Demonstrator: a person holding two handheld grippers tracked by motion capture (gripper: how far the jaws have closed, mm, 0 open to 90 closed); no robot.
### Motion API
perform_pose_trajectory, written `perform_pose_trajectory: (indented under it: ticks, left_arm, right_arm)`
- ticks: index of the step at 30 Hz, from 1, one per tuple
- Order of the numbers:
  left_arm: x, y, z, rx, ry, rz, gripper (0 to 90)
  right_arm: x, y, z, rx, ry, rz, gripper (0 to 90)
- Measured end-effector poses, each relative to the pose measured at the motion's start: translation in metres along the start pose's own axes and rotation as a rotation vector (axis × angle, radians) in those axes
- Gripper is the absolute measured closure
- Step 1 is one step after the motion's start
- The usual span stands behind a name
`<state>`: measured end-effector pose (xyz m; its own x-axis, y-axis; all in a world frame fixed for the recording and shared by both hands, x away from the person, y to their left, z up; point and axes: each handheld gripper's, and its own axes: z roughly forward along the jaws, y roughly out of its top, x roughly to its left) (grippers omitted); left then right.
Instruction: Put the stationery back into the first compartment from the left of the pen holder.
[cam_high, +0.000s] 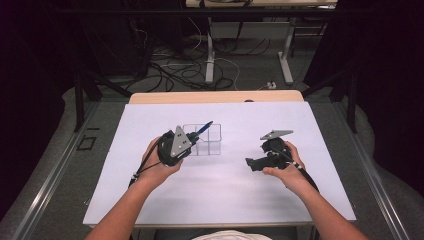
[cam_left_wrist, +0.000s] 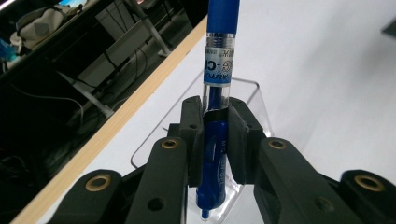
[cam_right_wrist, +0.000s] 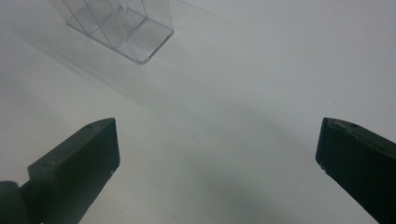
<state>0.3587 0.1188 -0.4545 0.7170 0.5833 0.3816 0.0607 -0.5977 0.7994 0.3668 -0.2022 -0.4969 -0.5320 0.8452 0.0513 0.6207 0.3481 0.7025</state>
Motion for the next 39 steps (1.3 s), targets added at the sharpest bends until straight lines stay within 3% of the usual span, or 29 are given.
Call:
perform_pose_trajectory:
  ticks: [2,3,4,6,7,8,11,13,15,16,23,25,29,30,39]
  left_arm:
    - [0.005,0.002,0.001,-0.018,-0.006,-0.049,78.6]
    - [0.005,0.002,0.001,-0.018,-0.006,-0.049,78.6]
    - [0.01,0.004,0.002,-0.031,-0.011,-0.09,78.6]
    - [0.015,0.005,0.003,-0.05,-0.013,-0.141,78.6]
    - [0.015,0.005,0.003,-0.05,-0.013,-0.141,78.6]
    - [0.02,0.006,0.005,-0.064,-0.023,-0.182,78.6]
    - [0.025,0.006,0.007,-0.077,-0.029,-0.216,78.6]
    - [0.029,0.008,0.011,-0.101,-0.038,-0.272,78.6]
    - [0.031,0.008,0.012,-0.1,-0.039,-0.28,78.6]
    - [0.033,0.009,0.015,-0.114,-0.039,-0.314,78.6]
    - [0.039,0.01,0.022,-0.129,-0.042,-0.377,78.6]
    - [0.041,0.009,0.027,-0.132,-0.037,-0.411,78.7]
    - [0.045,0.007,0.03,-0.13,-0.039,-0.432,78.7]
    - [0.047,0.005,0.033,-0.127,-0.04,-0.455,78.7]
    - [0.053,-0.004,0.044,-0.096,-0.028,-0.534,78.7]
  right_arm:
    - [0.0,0.0,0.0,-0.009,-0.005,-0.002,0.0]
    - [0.0,0.0,0.0,-0.009,-0.003,0.001,0.0]
    - [0.0,0.0,0.0,-0.01,-0.006,0.0,0.0]
    - [-0.001,0.0,0.0,-0.013,-0.01,0.004,0.0]
    - [-0.001,-0.001,0.001,-0.013,-0.013,0.009,0.0]
    - [-0.001,-0.001,0.001,-0.011,-0.013,0.014,0.0]
    - [-0.003,-0.002,0.002,-0.008,-0.018,0.013,0.0]
    - [-0.004,-0.002,0.002,-0.009,-0.015,0.016,0.0]
    - [-0.005,-0.002,0.002,-0.01,-0.022,0.021,0.0]
    - [-0.005,-0.002,0.002,-0.009,-0.022,0.018,0.0]
    - [-0.006,-0.003,0.003,-0.012,-0.019,0.029,0.0]
    - [-0.007,-0.003,0.003,-0.014,-0.026,0.03,0.0]
    - [-0.007,-0.003,0.003,-0.016,-0.026,0.035,0.0]
    - [-0.008,-0.004,0.004,-0.015,-0.029,0.033,0.0]
    - [-0.008,-0.004,0.005,-0.009,-0.026,0.037,0.0]
